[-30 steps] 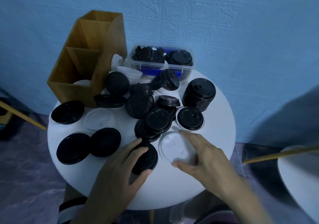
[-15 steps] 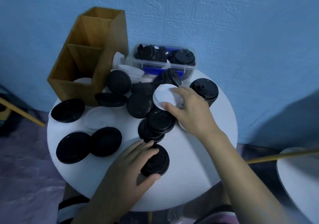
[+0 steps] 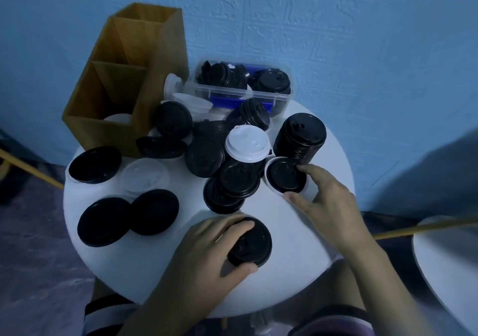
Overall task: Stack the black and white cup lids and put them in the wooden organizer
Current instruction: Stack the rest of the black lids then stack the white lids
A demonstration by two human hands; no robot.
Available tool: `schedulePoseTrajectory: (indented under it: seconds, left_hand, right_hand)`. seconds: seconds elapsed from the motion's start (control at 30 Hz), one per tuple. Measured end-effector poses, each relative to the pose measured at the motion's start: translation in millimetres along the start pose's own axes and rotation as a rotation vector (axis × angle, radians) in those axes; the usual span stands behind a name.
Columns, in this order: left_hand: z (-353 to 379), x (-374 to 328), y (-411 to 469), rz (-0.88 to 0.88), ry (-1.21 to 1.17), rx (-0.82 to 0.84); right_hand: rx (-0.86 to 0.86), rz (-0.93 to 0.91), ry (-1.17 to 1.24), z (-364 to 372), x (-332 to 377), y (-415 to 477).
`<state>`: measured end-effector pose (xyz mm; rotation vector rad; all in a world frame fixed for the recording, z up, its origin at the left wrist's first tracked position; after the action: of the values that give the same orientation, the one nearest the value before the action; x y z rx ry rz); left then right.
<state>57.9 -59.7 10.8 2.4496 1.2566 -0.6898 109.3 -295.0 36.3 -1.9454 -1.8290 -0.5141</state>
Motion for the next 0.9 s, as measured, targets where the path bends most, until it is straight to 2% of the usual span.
schedulePoseTrajectory:
  seconds: [0.17,0.33,0.67,0.9]
  left_hand:
    - [3,1,2,-0.018,-0.027,0.01]
    - [-2,4,0,-0.053,-0.133,-0.023]
    - [-3,10,0,-0.128,-0.107,-0.094]
    - [-2,14,1,-0.144,-0.099,-0.102]
  right_hand:
    - [-0.03,0.031,0.023,-2,0,3]
    - [0.028,0.0,-0.035,-3,11,6]
    - [0.118,-0.053,-0.137,-5,18,14]
    - [-0.13,-0.157,0.119,-25,25,-12]
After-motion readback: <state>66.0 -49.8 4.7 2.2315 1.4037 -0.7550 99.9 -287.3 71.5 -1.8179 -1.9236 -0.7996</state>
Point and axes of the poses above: each hand's wrist, its own y-axis towards the middle knuckle, its own z-axis out of the palm, x = y × z, the point moved 8 cm from there along y, towards the middle knuckle, and after that the axes turned 12 degrees about x, right-handed, at the moved point
